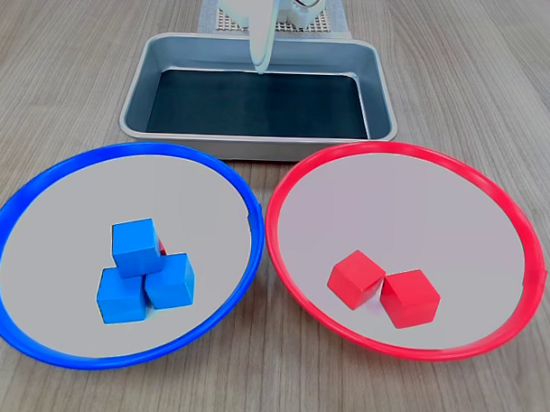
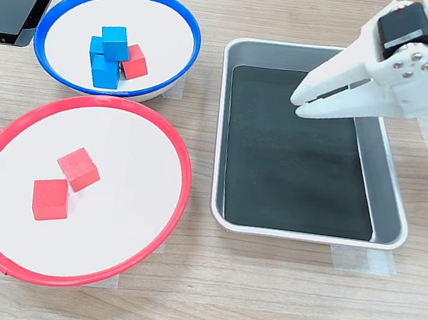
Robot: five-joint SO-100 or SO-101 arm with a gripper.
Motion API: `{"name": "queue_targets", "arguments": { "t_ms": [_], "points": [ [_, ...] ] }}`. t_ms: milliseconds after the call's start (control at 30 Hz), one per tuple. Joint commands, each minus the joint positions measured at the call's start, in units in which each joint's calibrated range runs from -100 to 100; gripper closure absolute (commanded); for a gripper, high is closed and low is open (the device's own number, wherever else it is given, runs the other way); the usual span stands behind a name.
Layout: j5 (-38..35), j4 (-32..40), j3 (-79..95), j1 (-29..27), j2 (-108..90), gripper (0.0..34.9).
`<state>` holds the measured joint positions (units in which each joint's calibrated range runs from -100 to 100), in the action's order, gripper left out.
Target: Relocate any red block in the blue dish to the red dish, correcting any misplacement.
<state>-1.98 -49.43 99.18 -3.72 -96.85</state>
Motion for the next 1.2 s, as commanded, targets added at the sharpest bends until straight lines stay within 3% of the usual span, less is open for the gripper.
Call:
{"name": "queue_targets", "arguments": {
  "t_ms": [0,133,567,767,900,1067,1167],
  "points": [
    [-3.2,1.8,-4.8,-1.5,5.0,34.6],
    [-9.3,3.1,-19.9,-3.1,20.0,34.6],
    [-11.0,4.3,-51.5,-7.8,51.5,34.6],
    [-5.1,5.2,-58.7,-8.9,62.3,34.6],
    [2.7,4.2,-62.9,-10.0,68.1,34.6],
    [14.2,-2.4,-69.5,-10.9,76.6,26.3],
    [18.8,-3.8,-72.8,-11.9,81.4,26.6]
  ]
}}
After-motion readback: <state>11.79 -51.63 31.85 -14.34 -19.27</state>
